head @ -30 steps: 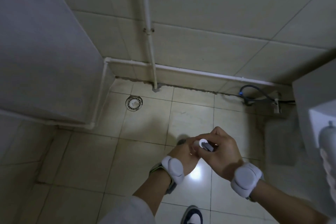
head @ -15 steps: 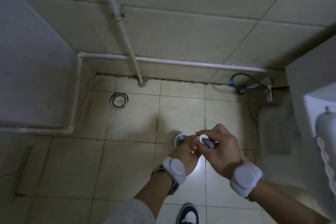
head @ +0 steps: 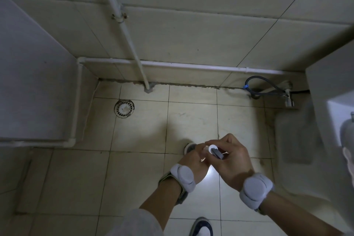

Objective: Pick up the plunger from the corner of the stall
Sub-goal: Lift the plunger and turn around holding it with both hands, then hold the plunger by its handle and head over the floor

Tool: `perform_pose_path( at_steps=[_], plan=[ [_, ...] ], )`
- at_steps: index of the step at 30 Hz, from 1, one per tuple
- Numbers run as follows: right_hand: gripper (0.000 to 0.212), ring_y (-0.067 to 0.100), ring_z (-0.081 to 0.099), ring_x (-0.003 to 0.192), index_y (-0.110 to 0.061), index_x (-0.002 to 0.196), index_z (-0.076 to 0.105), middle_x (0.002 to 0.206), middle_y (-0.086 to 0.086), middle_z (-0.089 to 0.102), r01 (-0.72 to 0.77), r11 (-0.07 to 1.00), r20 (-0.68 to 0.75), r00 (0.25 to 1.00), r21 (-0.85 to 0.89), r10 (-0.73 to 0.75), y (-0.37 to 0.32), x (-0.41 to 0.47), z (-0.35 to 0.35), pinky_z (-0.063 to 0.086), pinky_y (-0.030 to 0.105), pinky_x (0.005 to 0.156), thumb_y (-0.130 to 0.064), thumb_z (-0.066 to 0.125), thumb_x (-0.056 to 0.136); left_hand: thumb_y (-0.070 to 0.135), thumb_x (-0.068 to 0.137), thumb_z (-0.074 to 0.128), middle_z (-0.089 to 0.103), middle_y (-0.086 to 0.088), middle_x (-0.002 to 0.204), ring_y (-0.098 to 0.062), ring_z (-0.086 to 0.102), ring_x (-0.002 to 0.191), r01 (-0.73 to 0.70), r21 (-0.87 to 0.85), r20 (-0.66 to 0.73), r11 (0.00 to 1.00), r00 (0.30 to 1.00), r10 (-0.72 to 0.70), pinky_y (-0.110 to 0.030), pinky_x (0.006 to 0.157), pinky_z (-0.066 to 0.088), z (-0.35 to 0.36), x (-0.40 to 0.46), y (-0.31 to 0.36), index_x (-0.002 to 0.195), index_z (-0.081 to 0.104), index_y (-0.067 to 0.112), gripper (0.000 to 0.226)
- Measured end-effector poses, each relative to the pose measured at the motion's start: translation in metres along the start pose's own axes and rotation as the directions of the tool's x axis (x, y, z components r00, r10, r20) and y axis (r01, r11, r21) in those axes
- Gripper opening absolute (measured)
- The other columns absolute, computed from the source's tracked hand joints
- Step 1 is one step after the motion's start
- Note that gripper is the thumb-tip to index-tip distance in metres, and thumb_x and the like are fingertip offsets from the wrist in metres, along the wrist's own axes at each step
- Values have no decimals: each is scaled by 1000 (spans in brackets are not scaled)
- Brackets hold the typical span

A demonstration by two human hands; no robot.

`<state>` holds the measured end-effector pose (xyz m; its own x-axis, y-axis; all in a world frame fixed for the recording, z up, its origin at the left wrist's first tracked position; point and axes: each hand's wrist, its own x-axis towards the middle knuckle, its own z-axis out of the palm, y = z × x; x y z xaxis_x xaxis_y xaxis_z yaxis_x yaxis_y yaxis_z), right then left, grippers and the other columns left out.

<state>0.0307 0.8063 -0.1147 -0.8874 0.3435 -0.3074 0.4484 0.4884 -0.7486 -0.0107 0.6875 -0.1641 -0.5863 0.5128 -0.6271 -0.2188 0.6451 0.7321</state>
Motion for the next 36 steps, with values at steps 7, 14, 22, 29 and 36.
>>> perform_pose_path(
  at_steps=[7, 14, 22, 29, 36],
  plan=[
    [14, -1, 58, 76, -28, 92, 77, 90, -1, 57, -69, 996, 16, 997, -64, 70, 30, 3, 20, 45, 8, 62, -19, 72, 82, 37, 92, 40, 63, -11, 119, -28, 61, 106, 18, 71, 27, 997, 999, -20, -39, 95, 49, 11, 15, -19, 126, 48, 12, 42],
    [16, 12, 55, 76, -29, 99, 74, 100, 1, 57, -154, 983, 75, 984, -102, 162, 53, 6, 30, 40, 11, 64, -27, 70, 83, 17, 93, 42, 64, -10, 105, -19, 56, 87, 3, 82, 14, 997, 1000, -4, -26, 75, 44, 16, 24, -28, 117, 52, 14, 26],
    [23, 21, 64, 79, -38, 102, 64, 90, -6, 65, -53, 906, 124, 986, -420, 116, 71, 4, 36, 52, 32, 69, -52, 52, 89, 12, 92, 38, 66, -10, 103, -27, 63, 85, 37, 216, 32, 976, 998, -45, -37, 80, 53, 17, 20, -30, 129, 44, 24, 40],
    [19, 25, 63, 77, -36, 101, 63, 84, -4, 71, -13, 896, 171, 980, -444, 99, 82, 18, 17, 50, 29, 64, -43, 51, 88, 10, 96, 40, 53, -4, 90, -20, 51, 81, 2, 185, 63, 983, 998, -14, -6, 68, 38, 23, 27, -20, 108, 45, 17, 15],
    [16, 23, 62, 67, -37, 94, 62, 70, -5, 67, -80, 895, 109, 984, -439, 141, 103, 44, -39, 51, 30, 60, -49, 55, 86, 17, 94, 43, 66, -12, 111, -30, 63, 98, -31, 187, 5, 982, 1000, 30, -33, 84, 51, 22, 34, -17, 129, 49, 15, 35]
  ],
)
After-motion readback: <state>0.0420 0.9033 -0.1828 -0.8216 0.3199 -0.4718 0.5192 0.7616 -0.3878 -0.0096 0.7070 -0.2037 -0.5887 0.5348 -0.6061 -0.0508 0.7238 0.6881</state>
